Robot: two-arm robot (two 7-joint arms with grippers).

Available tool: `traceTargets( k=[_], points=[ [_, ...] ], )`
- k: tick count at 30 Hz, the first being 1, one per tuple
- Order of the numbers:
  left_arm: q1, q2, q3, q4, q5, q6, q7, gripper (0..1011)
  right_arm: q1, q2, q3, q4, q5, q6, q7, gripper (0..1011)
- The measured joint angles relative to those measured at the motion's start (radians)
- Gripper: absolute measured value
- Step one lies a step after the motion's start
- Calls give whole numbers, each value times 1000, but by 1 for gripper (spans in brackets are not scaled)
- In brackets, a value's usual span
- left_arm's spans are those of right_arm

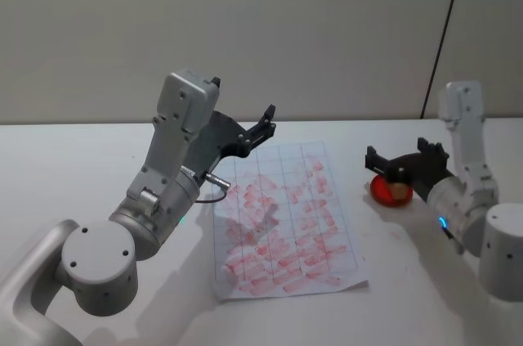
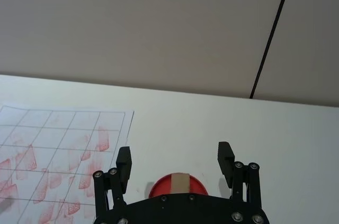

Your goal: Use the one hand to pick up the stamp and affix it onto the A4 paper.

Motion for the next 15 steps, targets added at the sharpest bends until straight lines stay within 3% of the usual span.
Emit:
traceTargets(
  k=[11,15],
  points=[
    [0,0,0,0,0,0,0,1001,5,-24,-17,20,-14,56,-46,999],
    [0,0,0,0,0,0,0,1001,2,-29,-21,21,-19,73,-57,929]
  ],
)
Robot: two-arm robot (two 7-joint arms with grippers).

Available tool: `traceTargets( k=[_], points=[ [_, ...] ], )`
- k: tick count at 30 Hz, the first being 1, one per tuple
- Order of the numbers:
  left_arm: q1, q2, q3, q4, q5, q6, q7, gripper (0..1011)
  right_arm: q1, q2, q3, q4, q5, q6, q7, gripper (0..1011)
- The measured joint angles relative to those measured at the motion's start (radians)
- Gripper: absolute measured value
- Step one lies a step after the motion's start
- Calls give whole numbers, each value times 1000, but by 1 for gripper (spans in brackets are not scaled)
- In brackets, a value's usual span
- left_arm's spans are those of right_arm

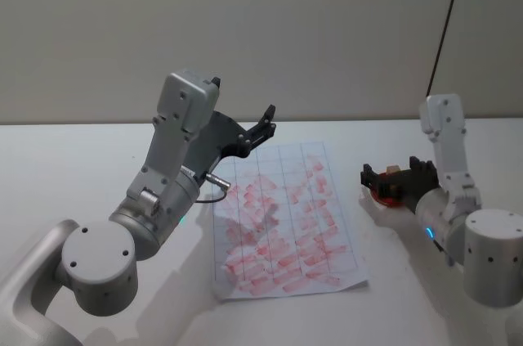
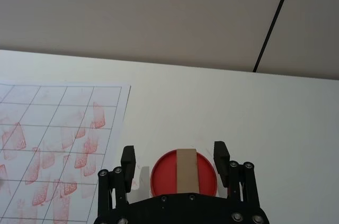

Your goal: Use the one hand to pick up the stamp and affix it onto the A4 paper.

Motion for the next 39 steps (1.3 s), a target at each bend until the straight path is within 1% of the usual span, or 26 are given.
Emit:
traceTargets(
  k=[2,3,4,5,6,8,9,10,11,13,15,16,17,18,21,22,24,31,39],
  points=[
    [0,0,0,0,0,0,0,1001,-2,-2,-2,0,-2,7,-5,883],
    [0,0,0,0,0,0,0,1001,-2,-3,-3,0,-4,12,-10,883],
    [0,0,0,0,0,0,0,1001,-3,-5,-4,0,-6,19,-14,813],
    [0,0,0,0,0,0,0,1001,-4,-6,-5,0,-7,22,-16,813],
    [0,0,0,0,0,0,0,1001,-4,-7,-5,1,-8,25,-18,761],
    [0,0,0,0,0,0,0,1001,-5,-8,-6,2,-9,31,-22,743],
    [0,0,0,0,0,0,0,1001,-5,-9,-6,3,-10,37,-25,686],
    [0,0,0,0,0,0,0,1001,-5,-10,-6,4,-11,39,-27,676],
    [0,0,0,0,0,0,0,1001,-5,-12,-7,6,-12,45,-31,606],
    [0,0,0,0,0,0,0,1001,-5,-13,-7,8,-12,49,-33,566],
    [0,0,0,0,0,0,0,1001,-5,-15,-7,12,-13,56,-38,488],
    [0,0,0,0,0,0,0,1001,-4,-16,-7,13,-13,57,-39,475],
    [0,0,0,0,0,0,0,1002,-4,-17,-7,16,-13,61,-41,408],
    [0,0,0,0,0,0,0,1001,-3,-18,-6,18,-13,62,-42,408],
    [0,0,0,0,0,0,0,1001,-1,-20,-6,21,-14,66,-46,306],
    [0,0,0,0,0,0,0,1001,-1,-21,-5,22,-14,67,-46,306],
    [0,0,0,0,0,0,0,1001,0,-22,-5,24,-16,67,-47,225],
    [0,0,0,0,0,0,0,1001,2,-25,-4,20,-27,55,-47,221],
    [0,0,0,0,0,0,0,1001,4,-25,-5,-19,-54,16,-32,220]
  ],
)
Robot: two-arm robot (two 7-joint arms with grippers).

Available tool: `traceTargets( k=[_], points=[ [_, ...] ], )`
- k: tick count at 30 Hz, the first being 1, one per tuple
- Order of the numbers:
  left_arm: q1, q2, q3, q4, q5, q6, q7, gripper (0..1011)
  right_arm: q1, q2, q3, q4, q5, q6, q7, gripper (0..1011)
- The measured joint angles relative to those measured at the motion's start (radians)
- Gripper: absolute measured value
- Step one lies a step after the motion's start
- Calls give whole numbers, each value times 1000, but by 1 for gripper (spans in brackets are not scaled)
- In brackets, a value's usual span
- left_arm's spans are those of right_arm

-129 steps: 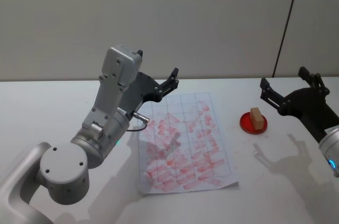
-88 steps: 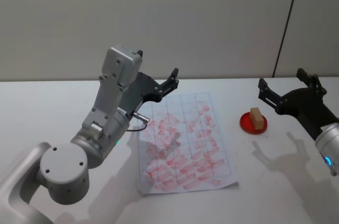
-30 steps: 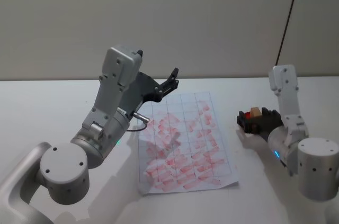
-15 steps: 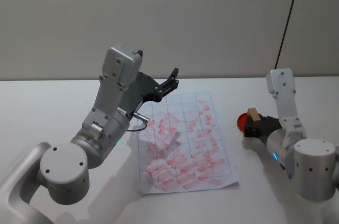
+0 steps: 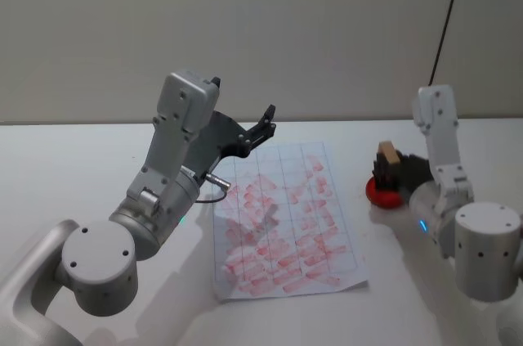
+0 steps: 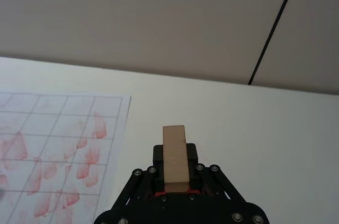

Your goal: Use the one hand to pick up the stamp and affix it onto the A4 paper.

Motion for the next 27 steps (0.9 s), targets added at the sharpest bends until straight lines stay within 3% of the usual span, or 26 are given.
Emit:
traceTargets(
  k=[11,27],
  points=[
    [0,0,0,0,0,0,0,1001,23,-17,-13,-10,-24,-32,66,220],
    [0,0,0,0,0,0,0,1001,112,-88,-49,164,-42,-49,136,221]
  ],
)
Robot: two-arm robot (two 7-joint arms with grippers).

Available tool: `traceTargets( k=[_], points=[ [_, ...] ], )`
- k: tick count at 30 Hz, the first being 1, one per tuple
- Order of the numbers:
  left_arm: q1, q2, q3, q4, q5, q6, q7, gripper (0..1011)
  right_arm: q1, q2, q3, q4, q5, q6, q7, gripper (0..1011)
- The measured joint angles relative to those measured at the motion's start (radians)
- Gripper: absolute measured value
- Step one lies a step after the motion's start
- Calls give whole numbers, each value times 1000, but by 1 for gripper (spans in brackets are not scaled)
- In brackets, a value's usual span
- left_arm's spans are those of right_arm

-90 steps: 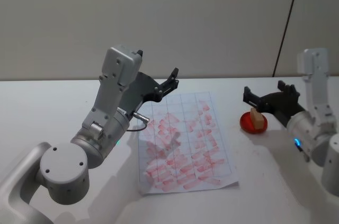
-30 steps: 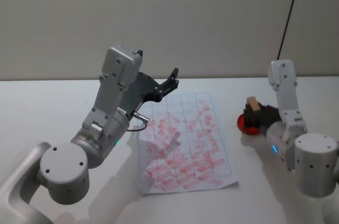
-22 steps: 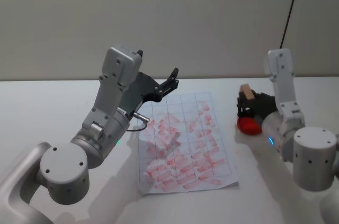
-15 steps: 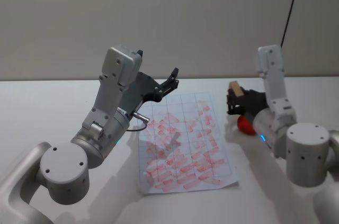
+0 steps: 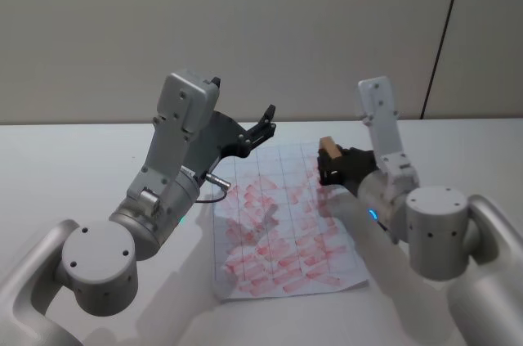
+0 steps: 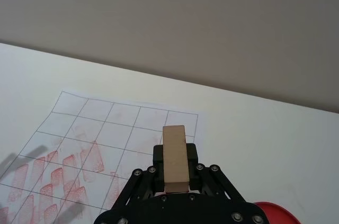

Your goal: Use the one hand to pick up the stamp and affix it onto the A4 paper.

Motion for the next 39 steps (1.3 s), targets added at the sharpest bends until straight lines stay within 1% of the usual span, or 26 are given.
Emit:
traceTargets(
  k=[2,4,6,11,13,18,27,39],
  points=[
    [0,0,0,0,0,0,0,1001,17,-13,-5,35,0,-3,5,220],
    [0,0,0,0,0,0,0,1001,23,-17,-7,45,0,-3,6,221],
    [0,0,0,0,0,0,0,1002,40,-29,-11,81,0,-4,10,220],
    [0,0,0,0,0,0,0,1001,67,-48,-17,132,2,1,15,221],
    [0,0,0,0,0,0,0,1002,70,-51,-18,138,2,3,15,221],
    [0,0,0,0,0,0,0,1001,93,-67,-23,187,8,19,18,221],
    [0,0,0,0,0,0,0,1001,113,-81,-25,235,9,33,18,220],
    [0,0,0,0,0,0,0,1001,126,-89,-26,270,0,40,17,220]
  ],
)
